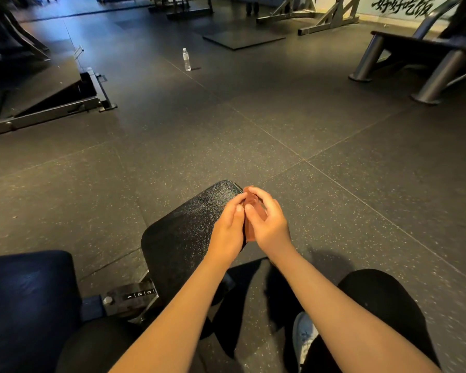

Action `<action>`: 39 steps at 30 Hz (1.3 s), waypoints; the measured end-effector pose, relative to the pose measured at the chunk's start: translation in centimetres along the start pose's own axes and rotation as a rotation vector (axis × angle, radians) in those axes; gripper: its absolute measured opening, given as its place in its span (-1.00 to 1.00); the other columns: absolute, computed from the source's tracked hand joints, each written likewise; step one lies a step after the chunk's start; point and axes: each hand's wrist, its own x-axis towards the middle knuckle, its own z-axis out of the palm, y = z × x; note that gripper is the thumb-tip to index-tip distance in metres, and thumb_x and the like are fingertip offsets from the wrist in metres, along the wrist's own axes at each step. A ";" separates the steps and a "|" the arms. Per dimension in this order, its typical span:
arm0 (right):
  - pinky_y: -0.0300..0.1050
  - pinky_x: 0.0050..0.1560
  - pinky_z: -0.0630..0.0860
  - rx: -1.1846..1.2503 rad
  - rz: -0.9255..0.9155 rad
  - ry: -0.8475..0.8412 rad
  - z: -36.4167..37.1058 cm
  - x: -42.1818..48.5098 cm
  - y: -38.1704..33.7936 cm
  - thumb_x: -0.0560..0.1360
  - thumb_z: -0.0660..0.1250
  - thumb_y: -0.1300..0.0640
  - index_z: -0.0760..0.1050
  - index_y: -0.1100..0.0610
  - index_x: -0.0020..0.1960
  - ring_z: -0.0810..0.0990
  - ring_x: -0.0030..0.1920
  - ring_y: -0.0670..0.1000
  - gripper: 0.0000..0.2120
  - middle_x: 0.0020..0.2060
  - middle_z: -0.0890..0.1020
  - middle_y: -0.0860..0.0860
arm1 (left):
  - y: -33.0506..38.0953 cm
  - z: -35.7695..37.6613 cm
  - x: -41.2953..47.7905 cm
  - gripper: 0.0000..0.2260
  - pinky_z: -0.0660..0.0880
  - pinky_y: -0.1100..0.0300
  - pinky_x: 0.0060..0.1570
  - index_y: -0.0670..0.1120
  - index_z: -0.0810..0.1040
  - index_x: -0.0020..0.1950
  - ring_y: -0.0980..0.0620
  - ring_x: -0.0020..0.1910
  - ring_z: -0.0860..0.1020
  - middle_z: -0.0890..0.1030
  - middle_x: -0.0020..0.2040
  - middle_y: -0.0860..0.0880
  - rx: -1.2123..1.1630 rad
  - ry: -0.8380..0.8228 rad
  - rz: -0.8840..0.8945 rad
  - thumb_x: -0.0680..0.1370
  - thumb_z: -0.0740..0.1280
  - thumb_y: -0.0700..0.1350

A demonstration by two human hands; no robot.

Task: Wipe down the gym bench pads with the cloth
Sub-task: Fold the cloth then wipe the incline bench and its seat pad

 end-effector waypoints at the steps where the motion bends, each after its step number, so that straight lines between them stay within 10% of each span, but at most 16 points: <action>1: -0.42 0.21 0.39 -0.065 -0.033 0.067 -0.2 0.0 0.0 0.58 0.34 0.23 0.54 0.03 0.32 0.52 0.15 -0.33 -0.67 0.20 0.53 0.05 | -0.6 -0.1 0.6 -0.67 0.45 0.15 0.32 0.18 0.50 0.39 0.17 0.30 0.51 0.58 0.27 0.12 0.066 0.008 0.032 0.69 0.08 0.03; 4: -0.51 0.10 0.33 -0.212 -0.124 0.177 -0.7 0.4 0.4 0.57 0.36 0.22 0.59 0.09 0.29 0.50 0.09 -0.29 -0.70 0.11 0.48 -0.04 | -2.9 -0.4 1.4 -0.64 0.39 0.06 0.30 0.09 0.52 0.39 -0.05 0.25 0.49 0.62 0.19 0.01 0.308 0.113 0.069 0.67 0.07 0.03; 8: -0.14 0.31 0.40 -0.356 -0.200 0.001 0.2 0.6 3.4 0.59 0.26 0.04 0.64 0.08 0.24 0.49 0.24 0.02 -0.70 0.20 0.51 -0.03 | -5.1 -0.7 0.8 -0.56 0.12 0.35 0.35 0.02 0.52 0.42 0.02 0.39 0.39 0.47 0.45 0.08 0.480 0.179 0.081 0.67 0.00 0.06; 14: 0.16 0.42 0.35 -0.425 -0.261 -0.105 1.7 3.5 5.3 0.64 0.09 0.15 0.61 0.16 0.27 0.48 0.36 0.10 -0.63 0.29 0.59 0.06 | -3.8 -0.7 2.9 -0.65 0.20 0.06 0.34 0.11 0.48 0.45 0.05 0.38 0.31 0.42 0.48 0.15 0.517 0.200 0.046 0.71 0.09 -0.03; 22: -0.02 0.49 0.24 -0.705 -0.111 -0.362 4.5 9.3 2.8 0.69 0.11 0.09 0.52 -0.11 0.36 0.20 0.54 -0.04 -0.66 0.46 0.41 -0.20 | -5.1 -1.1 3.6 -0.61 0.20 0.19 0.28 0.00 0.47 0.45 0.22 0.28 0.31 0.47 0.41 0.11 0.372 0.275 0.059 0.69 0.03 -0.03; 28: 0.04 0.20 0.44 -0.777 -0.341 -0.128 2.7 2.8 3.0 0.61 0.19 0.05 0.66 -0.03 0.10 0.43 0.39 0.04 -0.74 0.23 0.61 -0.19 | -5.3 -1.2 3.2 -0.63 0.21 0.17 0.44 -0.05 0.48 0.44 0.07 0.41 0.36 0.49 0.42 0.00 0.315 0.305 0.041 0.71 0.03 -0.09; 39: 0.14 0.40 0.37 -0.879 -0.272 -0.216 4.2 6.0 3.1 0.64 0.21 0.13 0.57 0.02 0.29 0.37 0.47 0.09 -0.72 0.39 0.52 -0.04 | -5.5 -1.9 2.7 -0.58 0.22 0.18 0.45 -0.04 0.49 0.43 0.16 0.40 0.37 0.49 0.40 0.08 0.269 0.263 0.078 0.68 0.01 -0.01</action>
